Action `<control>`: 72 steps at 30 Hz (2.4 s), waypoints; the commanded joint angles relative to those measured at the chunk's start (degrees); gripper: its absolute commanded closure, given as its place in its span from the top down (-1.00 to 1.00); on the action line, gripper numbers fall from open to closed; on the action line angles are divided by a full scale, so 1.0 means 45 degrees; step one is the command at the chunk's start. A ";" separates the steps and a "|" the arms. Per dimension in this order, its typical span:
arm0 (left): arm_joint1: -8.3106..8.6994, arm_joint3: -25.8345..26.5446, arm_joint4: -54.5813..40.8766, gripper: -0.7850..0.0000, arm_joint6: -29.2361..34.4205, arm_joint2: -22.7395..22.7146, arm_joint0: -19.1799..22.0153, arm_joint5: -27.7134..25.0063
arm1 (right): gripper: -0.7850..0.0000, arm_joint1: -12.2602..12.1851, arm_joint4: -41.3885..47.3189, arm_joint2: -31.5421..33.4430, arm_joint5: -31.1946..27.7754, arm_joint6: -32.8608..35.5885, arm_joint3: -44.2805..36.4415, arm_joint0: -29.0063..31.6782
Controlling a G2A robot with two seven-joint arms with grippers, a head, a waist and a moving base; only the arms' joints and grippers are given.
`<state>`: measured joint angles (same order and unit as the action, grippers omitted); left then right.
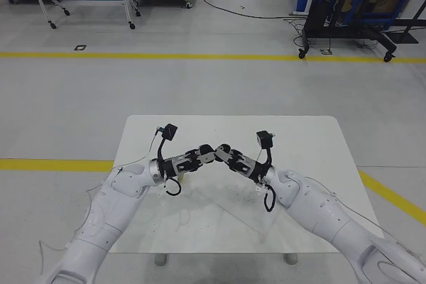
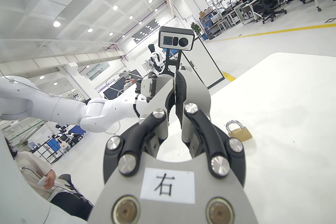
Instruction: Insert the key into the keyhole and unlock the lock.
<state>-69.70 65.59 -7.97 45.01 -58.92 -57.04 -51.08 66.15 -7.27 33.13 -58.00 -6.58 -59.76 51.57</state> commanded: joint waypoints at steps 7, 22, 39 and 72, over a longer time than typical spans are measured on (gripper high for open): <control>0.0044 -0.0107 0.0022 -1.00 -0.0106 0.0025 -0.0016 -0.0081 | -1.00 0.0117 0.0273 0.0170 0.0001 0.0526 0.0025 -0.0035; 0.0148 0.0057 0.0316 -1.00 -0.0495 -0.0042 -0.0134 -0.0076 | -0.03 0.0257 0.0255 0.0666 0.0001 0.1026 0.0102 0.0156; 0.0405 0.0630 0.0503 -1.00 -0.0662 -0.0457 -0.0571 0.0157 | 1.00 0.0270 0.0060 0.1182 0.0001 0.0518 0.0121 0.0404; 0.0722 0.1332 0.1105 -1.00 0.2395 0.0364 0.0235 0.1792 | 0.00 -0.0678 0.3052 0.2239 0.0001 0.8058 -0.0151 0.0479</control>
<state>-66.47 71.63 -2.98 55.75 -57.36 -56.02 -42.96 63.06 6.00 43.25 -58.00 29.16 -60.64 53.84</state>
